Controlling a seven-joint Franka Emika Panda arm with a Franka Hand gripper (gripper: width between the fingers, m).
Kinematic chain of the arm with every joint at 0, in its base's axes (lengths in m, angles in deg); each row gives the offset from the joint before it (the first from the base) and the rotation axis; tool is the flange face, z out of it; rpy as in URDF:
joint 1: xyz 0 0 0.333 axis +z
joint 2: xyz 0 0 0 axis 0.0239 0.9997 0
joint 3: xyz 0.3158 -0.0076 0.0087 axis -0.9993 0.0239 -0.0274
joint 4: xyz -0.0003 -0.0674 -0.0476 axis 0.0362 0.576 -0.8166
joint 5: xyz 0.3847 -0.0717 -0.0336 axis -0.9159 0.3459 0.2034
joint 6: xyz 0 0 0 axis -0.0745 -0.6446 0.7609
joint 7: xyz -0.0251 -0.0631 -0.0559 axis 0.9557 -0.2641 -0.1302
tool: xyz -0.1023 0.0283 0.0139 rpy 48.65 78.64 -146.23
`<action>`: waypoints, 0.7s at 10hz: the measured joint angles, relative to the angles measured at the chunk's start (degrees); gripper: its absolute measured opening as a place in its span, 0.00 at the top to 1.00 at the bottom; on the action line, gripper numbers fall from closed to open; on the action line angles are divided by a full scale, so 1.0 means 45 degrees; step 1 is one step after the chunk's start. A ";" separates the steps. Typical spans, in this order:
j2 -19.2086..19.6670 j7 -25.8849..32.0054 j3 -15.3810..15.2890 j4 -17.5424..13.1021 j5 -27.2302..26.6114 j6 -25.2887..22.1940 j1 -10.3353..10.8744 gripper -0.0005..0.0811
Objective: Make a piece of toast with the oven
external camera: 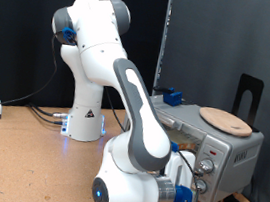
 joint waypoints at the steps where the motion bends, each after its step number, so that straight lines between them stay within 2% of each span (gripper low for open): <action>1: -0.0001 0.0000 -0.0011 0.0056 0.0009 -0.0006 0.0002 0.00; 7: -0.0058 0.0001 -0.0168 0.0445 0.0011 -0.0135 0.0008 0.00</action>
